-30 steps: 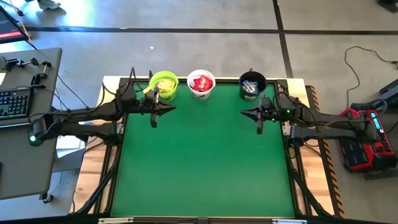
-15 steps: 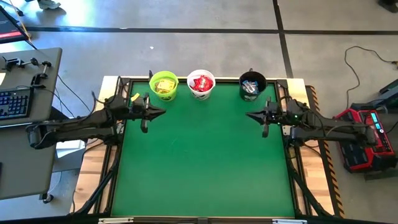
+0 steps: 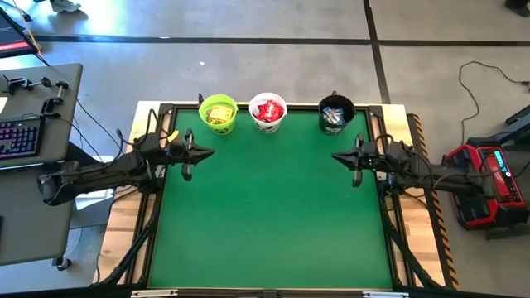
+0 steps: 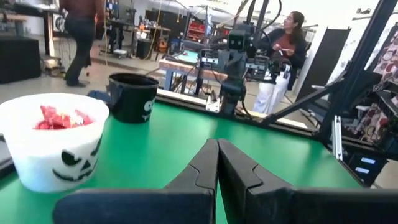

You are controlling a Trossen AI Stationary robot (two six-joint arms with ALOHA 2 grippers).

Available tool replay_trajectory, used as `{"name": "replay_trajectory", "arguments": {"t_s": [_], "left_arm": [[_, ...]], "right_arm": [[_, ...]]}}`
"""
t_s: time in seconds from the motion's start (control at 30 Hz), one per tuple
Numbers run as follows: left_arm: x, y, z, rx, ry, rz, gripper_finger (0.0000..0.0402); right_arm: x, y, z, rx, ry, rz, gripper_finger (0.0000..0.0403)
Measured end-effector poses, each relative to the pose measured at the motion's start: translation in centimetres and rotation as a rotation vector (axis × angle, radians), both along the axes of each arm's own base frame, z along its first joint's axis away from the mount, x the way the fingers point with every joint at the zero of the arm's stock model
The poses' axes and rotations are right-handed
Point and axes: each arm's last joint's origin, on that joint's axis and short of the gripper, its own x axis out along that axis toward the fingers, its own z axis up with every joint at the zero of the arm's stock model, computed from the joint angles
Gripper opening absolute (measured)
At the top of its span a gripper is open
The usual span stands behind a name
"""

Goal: Sort candy by brand, put in halloween buckets
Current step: Return to Home Position

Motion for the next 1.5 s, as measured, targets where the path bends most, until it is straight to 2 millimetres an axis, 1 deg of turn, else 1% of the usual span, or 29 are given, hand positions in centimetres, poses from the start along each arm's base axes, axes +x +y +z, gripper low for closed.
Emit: {"name": "replay_trajectory", "arguments": {"t_s": [0.1,0.23,0.37,0.53,0.63,0.73,0.83,0.97,1.03,1.13,1.27,1.4,1.5], "left_arm": [[-0.4,-0.2,-0.4,0.001,0.003,0.007,0.0],[-1.1,-0.3,-1.1,0.032,-0.015,0.039,0.0],[-2.0,-0.6,-1.6,0.02,0.019,0.06,0.0],[-3.4,-1.1,-2.1,0.026,0.027,0.081,0.0],[-3.3,-1.0,-2.9,0.009,0.09,0.109,0.0],[-3.0,-0.9,-3.4,0.023,0.046,0.106,0.0],[-2.8,-0.7,-3.7,0.091,-0.017,0.136,0.0],[-2.9,-0.3,-3.8,0.103,-0.009,0.186,0.0],[-2.9,-0.2,-3.8,0.102,-0.004,0.196,0.0],[-2.8,0.1,-4.0,0.086,0.019,0.23,0.0],[-2.7,0.4,-4.6,0.064,0.085,0.33,0.0001],[-2.5,0.6,-4.9,0.038,0.123,0.35,0.0001],[-2.4,0.7,-5.1,-0.04,0.125,0.354,0.0001]], "right_arm": [[-0.4,0.1,-1.0,0.0,-0.025,-0.003,0.0],[-0.7,0.1,-2.9,0.005,-0.051,-0.004,0.0],[-1.2,0.2,-3.9,0.005,-0.062,-0.016,0.0],[-1.2,0.1,-4.0,-0.017,-0.039,-0.04,0.0],[-1.2,0.1,-4.0,-0.028,-0.04,-0.042,0.0],[-1.2,0.1,-4.0,-0.036,-0.041,-0.06,0.0],[-1.2,0.0,-4.0,-0.036,-0.042,-0.066,0.0],[-1.2,0.0,-3.9,-0.035,-0.044,-0.072,0.0],[-1.2,-0.1,-3.9,-0.037,-0.047,-0.103,0.0],[-1.3,-0.3,-3.8,-0.045,-0.056,-0.179,0.0],[-1.4,-0.5,-3.7,-0.08,-0.057,-0.267,0.0],[-1.4,-0.6,-3.7,-0.098,-0.049,-0.296,0.0],[-1.3,-0.6,-3.8,-0.11,-0.026,-0.283,0.0]]}}
